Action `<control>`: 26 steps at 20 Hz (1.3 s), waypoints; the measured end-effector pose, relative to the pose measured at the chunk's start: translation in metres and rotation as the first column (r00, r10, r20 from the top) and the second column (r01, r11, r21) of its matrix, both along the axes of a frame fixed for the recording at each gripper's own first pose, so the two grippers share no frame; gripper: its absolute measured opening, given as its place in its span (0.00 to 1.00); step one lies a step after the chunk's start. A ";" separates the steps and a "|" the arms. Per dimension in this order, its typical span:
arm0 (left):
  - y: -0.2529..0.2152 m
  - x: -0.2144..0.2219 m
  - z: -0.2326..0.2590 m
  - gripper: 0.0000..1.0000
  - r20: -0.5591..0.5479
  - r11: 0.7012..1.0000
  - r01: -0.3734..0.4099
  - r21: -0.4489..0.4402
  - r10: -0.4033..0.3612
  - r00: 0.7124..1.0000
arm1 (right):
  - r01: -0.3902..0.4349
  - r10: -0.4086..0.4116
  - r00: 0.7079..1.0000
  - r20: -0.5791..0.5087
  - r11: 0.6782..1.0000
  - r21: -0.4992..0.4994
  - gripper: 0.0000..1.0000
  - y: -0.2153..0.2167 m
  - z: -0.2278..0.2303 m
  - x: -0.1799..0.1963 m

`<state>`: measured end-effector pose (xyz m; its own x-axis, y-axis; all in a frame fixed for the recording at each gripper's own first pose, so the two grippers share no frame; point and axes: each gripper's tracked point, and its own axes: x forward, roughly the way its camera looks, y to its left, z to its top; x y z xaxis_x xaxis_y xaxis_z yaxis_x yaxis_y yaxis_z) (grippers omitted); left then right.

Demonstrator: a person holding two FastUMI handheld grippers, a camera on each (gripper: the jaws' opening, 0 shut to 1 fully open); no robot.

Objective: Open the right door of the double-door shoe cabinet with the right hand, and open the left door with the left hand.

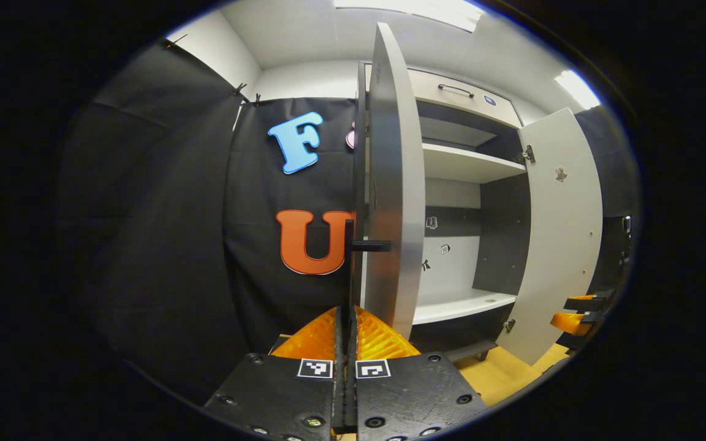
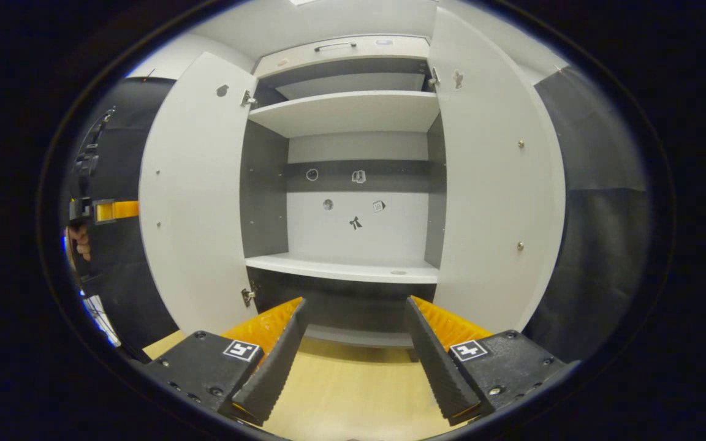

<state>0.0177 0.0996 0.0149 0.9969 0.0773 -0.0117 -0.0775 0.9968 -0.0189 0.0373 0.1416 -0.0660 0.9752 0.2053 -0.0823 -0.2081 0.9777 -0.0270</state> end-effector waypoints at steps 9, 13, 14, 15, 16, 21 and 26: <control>-0.111 0.029 -0.035 0.00 0.029 0.988 0.152 0.009 -0.153 0.988 | 0.061 -0.061 0.998 0.012 0.998 -0.003 0.98 -0.018 -0.005 0.000; -0.139 0.027 -0.050 0.18 0.035 0.983 0.185 -0.016 -0.185 0.982 | 0.081 -0.081 0.997 0.018 0.997 -0.005 0.98 -0.021 -0.005 -0.006; -0.146 0.032 -0.051 0.34 0.035 0.981 0.195 -0.018 -0.195 0.980 | 0.088 -0.088 0.996 0.021 0.996 -0.001 0.98 -0.022 -0.005 -0.006; -0.151 0.038 -0.052 0.47 0.038 0.980 0.201 -0.015 -0.200 0.979 | 0.094 -0.094 0.995 0.022 0.996 0.002 0.98 -0.023 -0.005 -0.006; -0.153 0.041 -0.054 0.61 0.028 0.980 0.199 -0.010 -0.199 0.980 | 0.099 -0.099 0.995 0.017 0.995 0.001 0.96 -0.023 -0.006 -0.006; -0.144 0.045 -0.063 0.88 -0.007 0.989 0.141 -0.038 -0.141 0.990 | 0.115 -0.115 0.993 0.026 0.993 -0.010 0.98 -0.022 -0.008 -0.006; -0.130 0.047 -0.061 0.90 -0.006 0.994 0.097 -0.050 -0.098 0.995 | 0.111 -0.111 0.993 0.040 0.994 0.001 0.98 -0.016 -0.005 -0.005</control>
<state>0.0645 -0.0304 -0.0459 0.9995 -0.0211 -0.0215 0.0196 0.9975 -0.0682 0.0325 0.1255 -0.0706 0.9945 0.0956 -0.0428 -0.0971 0.9947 -0.0341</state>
